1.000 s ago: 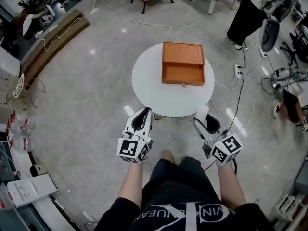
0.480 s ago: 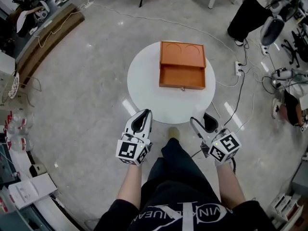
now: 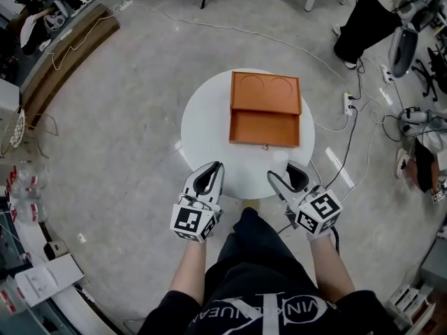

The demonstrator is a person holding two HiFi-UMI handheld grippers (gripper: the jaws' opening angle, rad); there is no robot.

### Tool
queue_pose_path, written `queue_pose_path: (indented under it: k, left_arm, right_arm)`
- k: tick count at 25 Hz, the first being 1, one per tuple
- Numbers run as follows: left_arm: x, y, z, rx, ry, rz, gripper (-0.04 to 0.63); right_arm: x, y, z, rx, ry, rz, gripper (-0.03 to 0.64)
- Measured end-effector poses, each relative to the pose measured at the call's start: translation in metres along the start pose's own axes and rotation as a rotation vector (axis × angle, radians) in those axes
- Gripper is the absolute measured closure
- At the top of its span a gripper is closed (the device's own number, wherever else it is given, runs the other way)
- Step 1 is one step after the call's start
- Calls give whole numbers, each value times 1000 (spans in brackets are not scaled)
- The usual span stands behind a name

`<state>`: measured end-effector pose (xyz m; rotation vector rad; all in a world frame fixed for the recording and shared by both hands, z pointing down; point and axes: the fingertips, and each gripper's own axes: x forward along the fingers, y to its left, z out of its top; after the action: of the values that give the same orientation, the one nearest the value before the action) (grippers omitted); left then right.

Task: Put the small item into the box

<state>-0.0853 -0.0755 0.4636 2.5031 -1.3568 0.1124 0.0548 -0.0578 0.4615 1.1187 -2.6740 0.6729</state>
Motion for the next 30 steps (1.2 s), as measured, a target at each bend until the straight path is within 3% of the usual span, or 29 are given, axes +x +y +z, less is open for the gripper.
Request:
queue_pose_path:
  k: [9,19,30]
  left_arm:
    - [37,11,2,18,40,-9,569]
    - [61,10,-21,21,88,-30,570]
    - [89,34,-34,44,134,-67,569]
  right_arm:
    - [34,-17,6,-47,97,56,430]
    - [60,-40,-14,-168,292,62,430]
    - [87,-50,-24,-181,408,40,430]
